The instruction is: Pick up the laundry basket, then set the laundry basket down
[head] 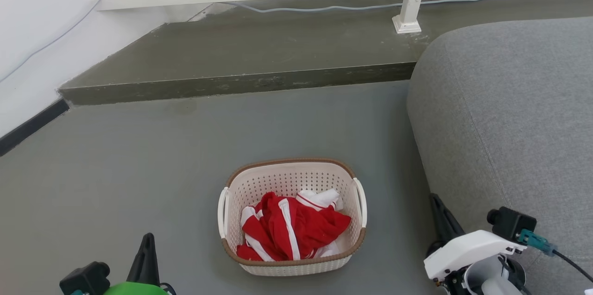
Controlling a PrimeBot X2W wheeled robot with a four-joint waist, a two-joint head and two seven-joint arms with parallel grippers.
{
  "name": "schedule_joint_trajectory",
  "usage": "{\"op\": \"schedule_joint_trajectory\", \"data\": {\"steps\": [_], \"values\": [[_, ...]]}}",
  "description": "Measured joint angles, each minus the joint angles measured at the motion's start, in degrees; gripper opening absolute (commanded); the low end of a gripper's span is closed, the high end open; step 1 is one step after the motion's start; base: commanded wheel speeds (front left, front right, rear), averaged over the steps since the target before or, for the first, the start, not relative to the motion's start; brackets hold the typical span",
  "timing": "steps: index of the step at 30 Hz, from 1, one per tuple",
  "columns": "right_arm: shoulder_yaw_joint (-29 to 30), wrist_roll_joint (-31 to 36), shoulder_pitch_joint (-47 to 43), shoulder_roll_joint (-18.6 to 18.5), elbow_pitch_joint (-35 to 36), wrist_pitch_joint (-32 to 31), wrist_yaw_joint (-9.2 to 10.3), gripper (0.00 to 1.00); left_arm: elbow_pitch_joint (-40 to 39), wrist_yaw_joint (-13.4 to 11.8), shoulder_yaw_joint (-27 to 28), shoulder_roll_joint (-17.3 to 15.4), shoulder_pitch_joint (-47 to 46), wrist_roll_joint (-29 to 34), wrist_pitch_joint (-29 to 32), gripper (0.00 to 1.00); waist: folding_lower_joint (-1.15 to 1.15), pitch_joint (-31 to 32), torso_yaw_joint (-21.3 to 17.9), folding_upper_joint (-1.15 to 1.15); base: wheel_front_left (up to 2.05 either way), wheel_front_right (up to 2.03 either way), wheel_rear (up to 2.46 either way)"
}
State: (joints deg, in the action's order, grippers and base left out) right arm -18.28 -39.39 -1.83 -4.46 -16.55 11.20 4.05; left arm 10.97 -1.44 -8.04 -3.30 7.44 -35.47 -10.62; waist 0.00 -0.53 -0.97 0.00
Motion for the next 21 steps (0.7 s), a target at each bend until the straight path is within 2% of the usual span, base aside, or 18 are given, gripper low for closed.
{"op": "schedule_joint_trajectory", "data": {"steps": [21], "values": [[5.47,-13.74,0.29,-0.10,0.49,-3.85,-2.53,0.00,1.23,1.96,2.59,0.12,-1.77,-14.21,4.10,0.00,0.00,0.07,0.25,0.00,0.00,0.00,0.00]]}}
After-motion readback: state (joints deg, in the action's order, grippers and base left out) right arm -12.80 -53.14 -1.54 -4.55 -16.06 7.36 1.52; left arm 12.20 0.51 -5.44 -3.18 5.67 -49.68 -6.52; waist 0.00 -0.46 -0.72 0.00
